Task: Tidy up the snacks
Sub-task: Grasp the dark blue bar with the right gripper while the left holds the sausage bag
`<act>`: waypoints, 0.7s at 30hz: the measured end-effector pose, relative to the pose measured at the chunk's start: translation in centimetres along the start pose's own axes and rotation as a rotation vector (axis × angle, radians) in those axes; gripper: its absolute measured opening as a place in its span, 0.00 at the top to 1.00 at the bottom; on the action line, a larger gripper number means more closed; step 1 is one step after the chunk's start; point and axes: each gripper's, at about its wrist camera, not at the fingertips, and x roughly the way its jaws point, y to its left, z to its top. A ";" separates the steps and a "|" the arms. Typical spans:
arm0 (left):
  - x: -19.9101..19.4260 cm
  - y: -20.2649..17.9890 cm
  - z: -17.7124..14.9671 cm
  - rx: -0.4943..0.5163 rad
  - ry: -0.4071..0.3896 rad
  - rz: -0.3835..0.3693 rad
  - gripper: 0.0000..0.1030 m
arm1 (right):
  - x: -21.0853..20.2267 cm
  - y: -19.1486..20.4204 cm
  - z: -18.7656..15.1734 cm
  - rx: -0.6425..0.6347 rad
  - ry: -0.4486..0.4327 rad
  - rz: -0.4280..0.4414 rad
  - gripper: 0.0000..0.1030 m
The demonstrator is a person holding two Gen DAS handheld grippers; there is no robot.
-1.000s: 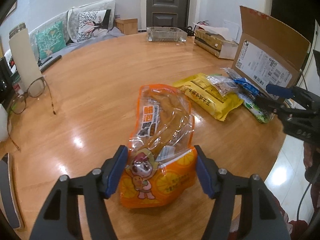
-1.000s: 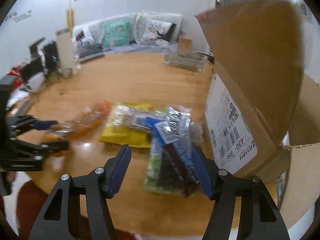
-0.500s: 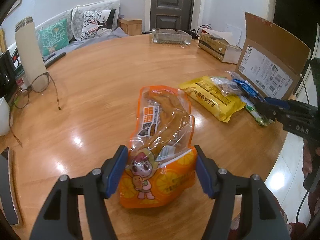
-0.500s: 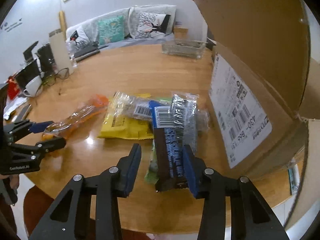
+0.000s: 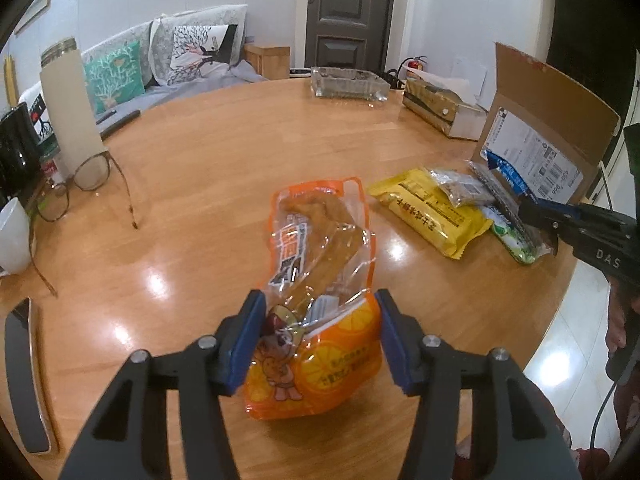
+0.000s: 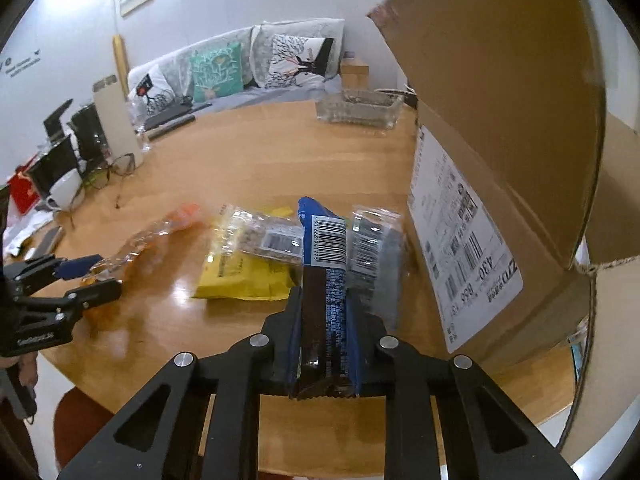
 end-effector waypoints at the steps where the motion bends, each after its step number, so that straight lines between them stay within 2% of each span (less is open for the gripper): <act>1: 0.2 0.0 -0.2 0.007 0.010 -0.004 0.49 | -0.1 0.3 0.1 -0.009 -0.002 0.009 0.85; 4: 0.3 0.1 -0.6 0.019 0.004 -0.006 0.46 | -0.3 0.6 0.0 -0.017 -0.001 0.026 0.85; 9: 0.0 0.9 -0.9 0.022 0.011 0.005 0.32 | -0.2 0.8 0.0 -0.016 0.002 0.046 0.85; 15: -0.2 1.9 -1.4 0.010 0.042 -0.001 0.30 | -0.5 1.3 0.2 -0.037 -0.018 0.086 0.85; 21: 1.0 1.5 -0.4 0.026 0.060 -0.002 0.29 | 0.2 1.1 0.3 -0.028 -0.011 0.127 0.85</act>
